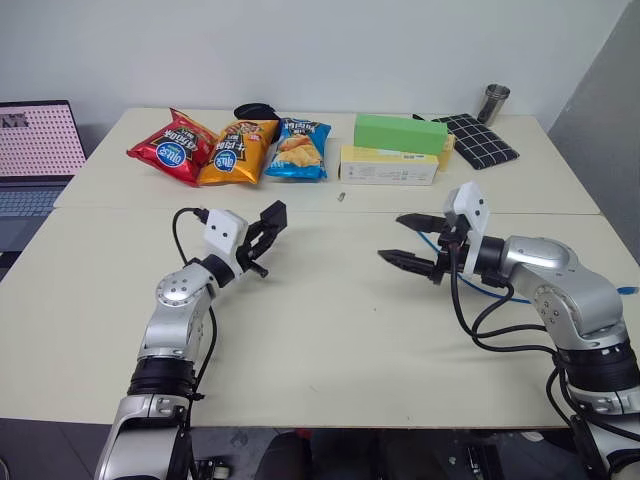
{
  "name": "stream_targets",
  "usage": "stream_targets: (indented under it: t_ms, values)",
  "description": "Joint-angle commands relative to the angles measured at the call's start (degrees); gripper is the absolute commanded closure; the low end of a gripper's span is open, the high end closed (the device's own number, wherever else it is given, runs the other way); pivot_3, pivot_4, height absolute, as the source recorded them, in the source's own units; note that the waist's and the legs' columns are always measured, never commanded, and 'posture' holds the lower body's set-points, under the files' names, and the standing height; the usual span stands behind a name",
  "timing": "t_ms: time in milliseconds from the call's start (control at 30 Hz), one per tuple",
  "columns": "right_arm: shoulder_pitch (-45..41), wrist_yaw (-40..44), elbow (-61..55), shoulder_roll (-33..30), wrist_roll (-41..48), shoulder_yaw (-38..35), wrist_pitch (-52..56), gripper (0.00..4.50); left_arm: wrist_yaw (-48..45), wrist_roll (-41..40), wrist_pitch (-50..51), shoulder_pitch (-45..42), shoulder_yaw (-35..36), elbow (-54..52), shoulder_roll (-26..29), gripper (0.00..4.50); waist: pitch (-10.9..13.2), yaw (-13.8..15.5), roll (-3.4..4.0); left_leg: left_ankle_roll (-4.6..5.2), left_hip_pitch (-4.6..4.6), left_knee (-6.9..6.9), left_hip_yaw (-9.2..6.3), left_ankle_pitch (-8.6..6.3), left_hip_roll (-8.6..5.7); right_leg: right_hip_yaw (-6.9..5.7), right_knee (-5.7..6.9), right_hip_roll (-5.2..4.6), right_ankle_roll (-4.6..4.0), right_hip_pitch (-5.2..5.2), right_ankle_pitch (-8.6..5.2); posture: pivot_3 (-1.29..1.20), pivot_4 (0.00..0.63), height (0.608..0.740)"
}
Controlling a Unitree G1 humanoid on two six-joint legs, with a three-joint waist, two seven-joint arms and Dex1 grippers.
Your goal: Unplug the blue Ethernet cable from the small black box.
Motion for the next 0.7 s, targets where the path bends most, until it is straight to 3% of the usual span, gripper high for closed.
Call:
stream_targets:
  t_ms: [33,100,167,500,700]
  values:
    - [-1.2,-0.8,-2.1,0.9,0.1,1.1,1.0,0.37,3.9,0.3,-4.2,-0.8,2.4,4.3,-1.6,3.72,0.0,0.0,-0.01,0.0,-0.01,0.01,-0.01,0.0,0.0,-0.01,-0.01,0.0,0.0,0.0,0.0,0.0,0.15,0.74]
    - [-1.3,-0.9,-2.1,1.1,-0.3,1.4,1.2,0.37,4.3,0.0,-4.5,-0.8,2.9,6.1,-2.0,3.72,0.0,0.0,-0.01,0.0,-0.02,0.01,0.0,0.0,-0.01,-0.02,-0.01,-0.02,0.0,-0.01,0.0,0.0,0.15,0.74]
    - [-1.4,-1.0,-2.2,1.1,-0.5,1.6,1.4,0.31,4.0,-0.4,-4.2,-0.5,3.1,7.4,-2.0,3.02,0.0,0.0,-0.01,-0.01,-0.02,0.01,0.0,0.0,-0.01,-0.03,-0.01,-0.02,0.0,-0.02,0.0,0.0,0.15,0.74]
    - [-0.1,-2.0,-3.7,1.7,-1.0,2.2,2.5,0.31,2.9,-0.5,2.0,7.9,3.0,-3.4,0.3,1.08,0.0,-0.1,-0.01,-0.01,0.0,-0.01,-0.02,0.01,0.01,-0.05,0.01,-0.02,0.0,-0.02,0.0,0.0,0.15,0.74]
    - [3.4,-2.8,-4.8,0.3,-0.6,-0.3,2.4,0.31,-0.8,-2.5,13.1,17.0,3.6,-20.0,6.7,0.98,0.0,-0.2,-0.02,-0.01,0.0,-0.04,-0.05,0.0,0.02,-0.05,0.01,-0.02,0.0,-0.01,0.0,0.0,0.15,0.74]
